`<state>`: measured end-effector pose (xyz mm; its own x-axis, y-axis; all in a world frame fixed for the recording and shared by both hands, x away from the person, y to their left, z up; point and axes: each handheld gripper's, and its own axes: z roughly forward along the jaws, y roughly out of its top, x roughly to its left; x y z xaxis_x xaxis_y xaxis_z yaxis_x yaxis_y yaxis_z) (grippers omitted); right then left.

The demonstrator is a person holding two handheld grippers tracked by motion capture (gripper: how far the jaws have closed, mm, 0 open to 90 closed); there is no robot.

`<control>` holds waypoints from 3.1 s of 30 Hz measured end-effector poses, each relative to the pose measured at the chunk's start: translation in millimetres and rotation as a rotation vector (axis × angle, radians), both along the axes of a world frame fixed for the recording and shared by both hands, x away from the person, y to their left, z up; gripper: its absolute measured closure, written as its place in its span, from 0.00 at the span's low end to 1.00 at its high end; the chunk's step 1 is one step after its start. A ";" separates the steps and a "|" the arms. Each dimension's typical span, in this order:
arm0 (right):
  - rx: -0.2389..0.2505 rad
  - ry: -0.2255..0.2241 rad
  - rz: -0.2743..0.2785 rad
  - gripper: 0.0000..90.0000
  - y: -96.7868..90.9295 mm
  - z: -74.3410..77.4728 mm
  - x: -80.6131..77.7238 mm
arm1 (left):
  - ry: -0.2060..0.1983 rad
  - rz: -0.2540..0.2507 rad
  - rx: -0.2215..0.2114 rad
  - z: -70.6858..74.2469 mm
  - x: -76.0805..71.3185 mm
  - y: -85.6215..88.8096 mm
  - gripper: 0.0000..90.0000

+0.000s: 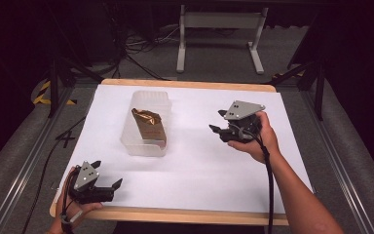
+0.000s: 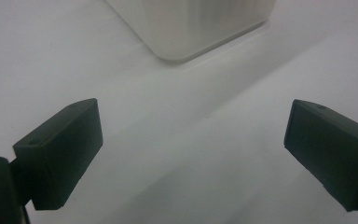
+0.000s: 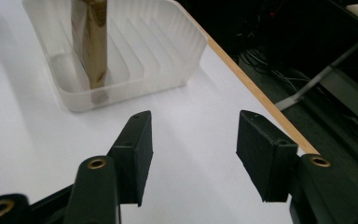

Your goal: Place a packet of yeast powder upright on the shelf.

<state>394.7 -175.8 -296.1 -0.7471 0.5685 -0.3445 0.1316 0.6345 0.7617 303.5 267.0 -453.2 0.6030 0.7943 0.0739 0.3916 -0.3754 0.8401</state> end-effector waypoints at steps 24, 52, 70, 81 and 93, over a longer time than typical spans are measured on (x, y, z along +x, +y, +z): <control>-0.043 0.015 -0.125 0.32 -57.6 -42.9 -29.7 | 0.002 -0.005 0.002 -0.1 3.3 -2.8 0.06; 0.076 0.031 -0.309 0.16 -148.5 -106.1 -87.7 | 0.006 -0.026 -0.012 0.3 16.2 -10.8 0.06; 0.247 -0.045 -0.480 0.08 -190.2 -132.4 -106.9 | -0.020 -0.008 -0.006 2.6 14.1 -6.8 0.05; 0.228 -0.074 -0.518 0.09 -195.2 -133.9 -106.9 | -0.016 -0.011 -0.001 2.1 16.7 -9.2 0.05; 0.230 -0.068 -0.500 0.09 -194.4 -135.9 -106.7 | -0.011 -0.013 -0.001 1.1 18.5 -11.0 0.05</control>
<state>288.0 -370.2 -431.9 -0.3472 0.9145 -0.2079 0.3199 0.3239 0.8904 322.0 256.0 -452.1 0.6128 0.7862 0.0800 0.3774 -0.3801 0.8445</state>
